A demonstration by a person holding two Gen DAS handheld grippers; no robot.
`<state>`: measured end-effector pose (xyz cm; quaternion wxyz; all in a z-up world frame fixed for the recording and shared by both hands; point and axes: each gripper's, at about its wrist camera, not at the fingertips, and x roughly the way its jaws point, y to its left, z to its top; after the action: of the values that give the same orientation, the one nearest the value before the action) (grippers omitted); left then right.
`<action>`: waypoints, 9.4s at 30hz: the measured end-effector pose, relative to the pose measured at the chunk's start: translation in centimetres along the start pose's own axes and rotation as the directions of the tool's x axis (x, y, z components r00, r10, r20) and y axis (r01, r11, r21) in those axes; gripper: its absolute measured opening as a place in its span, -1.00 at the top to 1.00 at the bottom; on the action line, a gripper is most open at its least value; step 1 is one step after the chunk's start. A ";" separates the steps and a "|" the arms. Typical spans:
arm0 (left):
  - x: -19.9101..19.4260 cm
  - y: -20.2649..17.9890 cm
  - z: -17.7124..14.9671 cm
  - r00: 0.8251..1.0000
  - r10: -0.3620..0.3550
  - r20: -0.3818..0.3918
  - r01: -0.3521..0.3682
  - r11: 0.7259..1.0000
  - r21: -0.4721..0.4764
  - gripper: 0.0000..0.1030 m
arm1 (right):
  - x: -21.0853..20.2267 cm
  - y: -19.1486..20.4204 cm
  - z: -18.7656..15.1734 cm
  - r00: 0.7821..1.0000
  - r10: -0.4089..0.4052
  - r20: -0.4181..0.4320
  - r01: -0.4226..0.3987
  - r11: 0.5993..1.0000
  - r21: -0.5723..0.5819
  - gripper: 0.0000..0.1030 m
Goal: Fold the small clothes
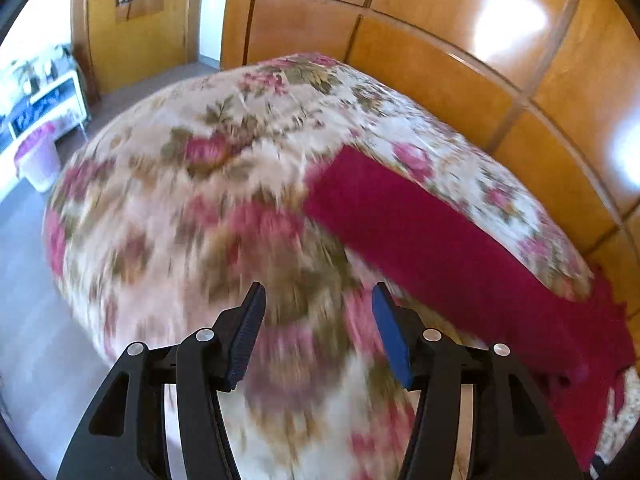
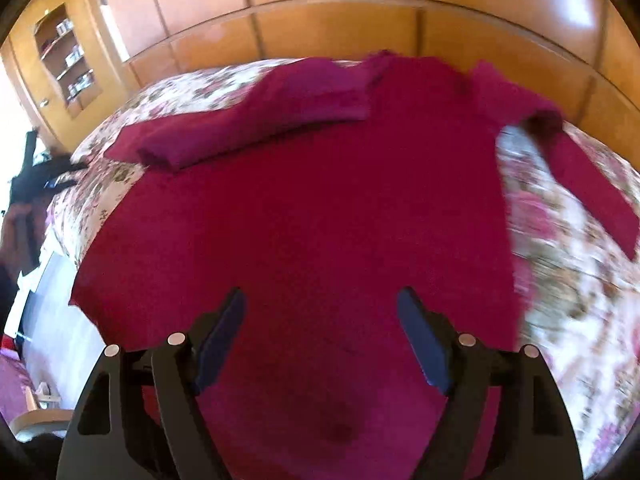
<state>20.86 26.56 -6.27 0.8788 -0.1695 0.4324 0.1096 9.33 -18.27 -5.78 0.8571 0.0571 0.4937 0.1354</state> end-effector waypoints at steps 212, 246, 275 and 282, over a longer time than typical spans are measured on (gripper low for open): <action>-8.7 -20.6 -20.8 0.967 -0.228 -0.110 0.253 0.885 0.390 0.04 | -8.2 -37.5 -5.0 0.902 -0.432 -0.008 0.305 0.623 0.720 0.77; -7.0 -12.0 -18.8 0.989 -0.094 -0.118 0.126 0.945 0.302 -0.20 | -7.0 -9.7 -14.6 0.994 -0.002 -0.105 0.022 0.981 0.191 -0.05; -10.6 -15.4 -18.0 0.969 -0.243 -0.044 0.236 0.859 0.454 0.56 | -9.5 -9.6 -11.0 0.999 -0.040 -0.017 0.043 0.977 0.208 -0.18; -7.0 -20.0 -18.4 0.989 -0.146 -0.034 0.143 0.846 0.514 0.53 | -3.5 -9.5 -3.1 0.995 -0.013 0.094 -0.012 0.964 0.265 -0.24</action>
<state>10.16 0.63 -7.08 0.8991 0.0398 0.4293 -0.0758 6.62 -28.47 -6.60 0.8642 0.1777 0.4662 0.0650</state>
